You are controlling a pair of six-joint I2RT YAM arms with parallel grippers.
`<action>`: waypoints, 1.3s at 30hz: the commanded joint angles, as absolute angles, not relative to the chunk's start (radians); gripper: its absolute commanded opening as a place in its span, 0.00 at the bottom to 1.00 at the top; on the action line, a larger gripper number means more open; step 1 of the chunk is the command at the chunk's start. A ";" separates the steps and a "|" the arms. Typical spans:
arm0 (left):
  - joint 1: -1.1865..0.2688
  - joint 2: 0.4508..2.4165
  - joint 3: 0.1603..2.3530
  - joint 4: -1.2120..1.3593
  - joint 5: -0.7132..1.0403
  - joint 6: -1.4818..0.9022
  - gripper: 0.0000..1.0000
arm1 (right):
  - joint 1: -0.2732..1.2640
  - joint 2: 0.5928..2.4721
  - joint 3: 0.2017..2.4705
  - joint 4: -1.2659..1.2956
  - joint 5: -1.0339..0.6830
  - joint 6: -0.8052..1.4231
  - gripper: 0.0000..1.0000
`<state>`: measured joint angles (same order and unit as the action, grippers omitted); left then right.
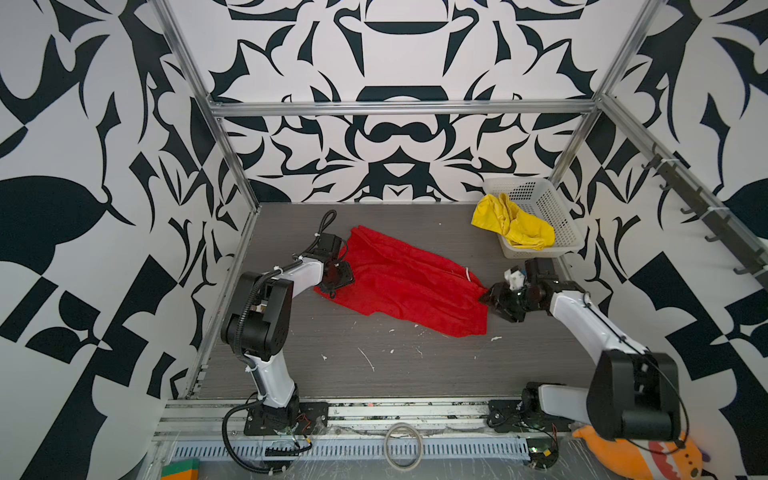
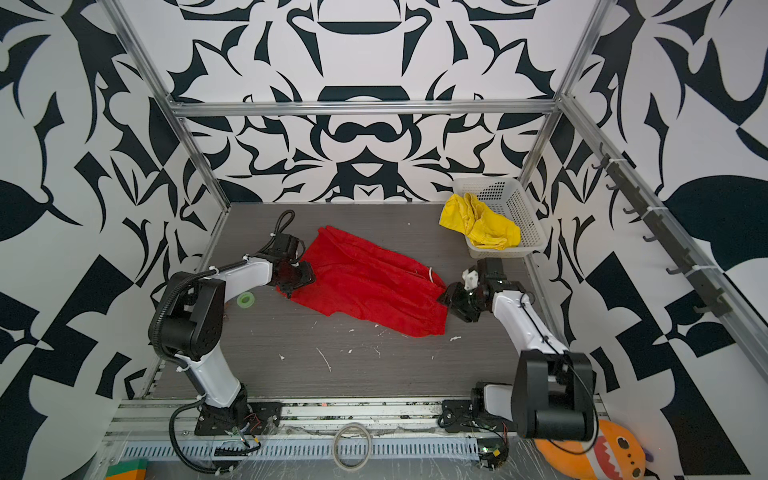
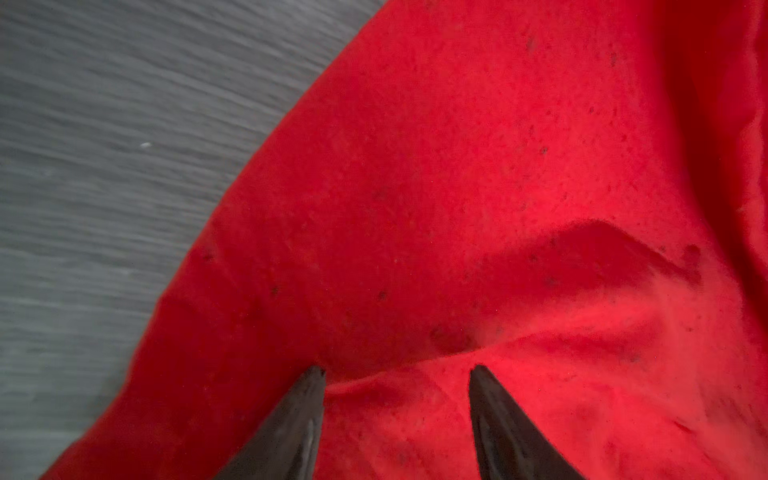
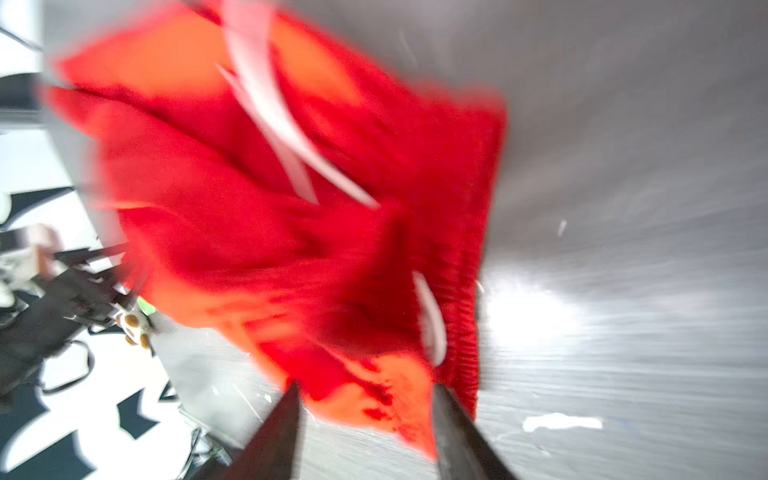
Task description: Fold and stack the shorts
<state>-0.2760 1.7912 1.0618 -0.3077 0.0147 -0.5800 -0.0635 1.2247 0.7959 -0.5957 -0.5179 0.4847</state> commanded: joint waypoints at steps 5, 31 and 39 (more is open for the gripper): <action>-0.276 1.786 1.063 -0.336 0.014 -0.589 0.60 | -0.009 1.179 0.897 -0.559 -0.358 0.172 0.69; -0.276 1.804 1.080 -0.337 0.024 -0.571 0.60 | 0.093 1.506 0.851 -0.370 -0.434 -0.026 0.62; -0.276 1.809 1.083 -0.351 0.012 -0.559 0.60 | 0.026 1.486 0.941 -0.523 -0.641 0.234 0.16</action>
